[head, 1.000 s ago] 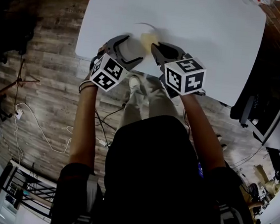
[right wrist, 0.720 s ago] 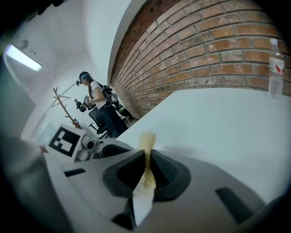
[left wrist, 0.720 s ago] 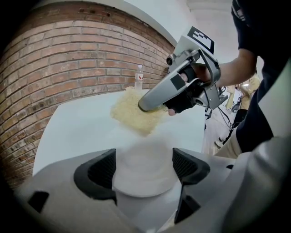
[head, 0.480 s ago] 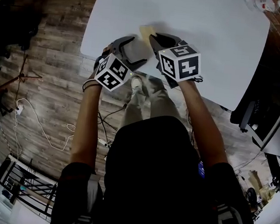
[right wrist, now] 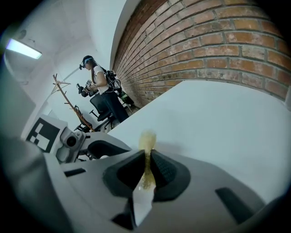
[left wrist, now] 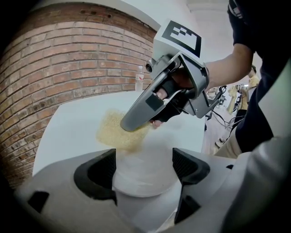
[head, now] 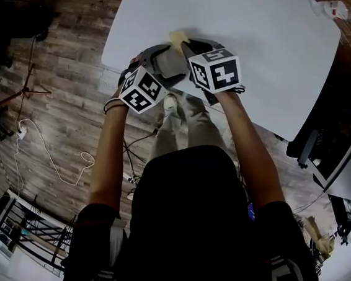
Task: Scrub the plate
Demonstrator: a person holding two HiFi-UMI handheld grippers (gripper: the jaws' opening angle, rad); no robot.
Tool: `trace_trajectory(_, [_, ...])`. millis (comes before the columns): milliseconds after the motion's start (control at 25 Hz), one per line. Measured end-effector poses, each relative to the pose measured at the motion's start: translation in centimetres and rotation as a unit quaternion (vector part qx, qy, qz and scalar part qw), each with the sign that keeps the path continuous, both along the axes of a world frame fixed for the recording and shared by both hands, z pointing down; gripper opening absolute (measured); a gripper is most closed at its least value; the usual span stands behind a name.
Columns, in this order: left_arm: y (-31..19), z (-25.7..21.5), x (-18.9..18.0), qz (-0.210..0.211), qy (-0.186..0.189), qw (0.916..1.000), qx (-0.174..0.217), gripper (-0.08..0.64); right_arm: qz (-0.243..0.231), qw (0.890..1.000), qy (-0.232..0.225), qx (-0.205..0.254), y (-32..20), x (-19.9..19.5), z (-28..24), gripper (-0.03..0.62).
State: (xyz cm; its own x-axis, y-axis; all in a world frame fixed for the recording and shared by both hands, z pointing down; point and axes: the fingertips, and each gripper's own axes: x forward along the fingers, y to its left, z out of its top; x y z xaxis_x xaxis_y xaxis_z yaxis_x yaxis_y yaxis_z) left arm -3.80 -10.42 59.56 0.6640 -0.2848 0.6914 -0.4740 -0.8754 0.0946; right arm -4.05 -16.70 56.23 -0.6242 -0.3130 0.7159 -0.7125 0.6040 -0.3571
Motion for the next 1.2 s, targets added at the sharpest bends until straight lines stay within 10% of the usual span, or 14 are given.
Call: trace_trajectory(1200, [0.0,0.0,-0.3,-0.002,0.008,1.0,0.002,0.371,-0.03,0.997,0.064,-0.004,0.0,0.6,1.6,0.044])
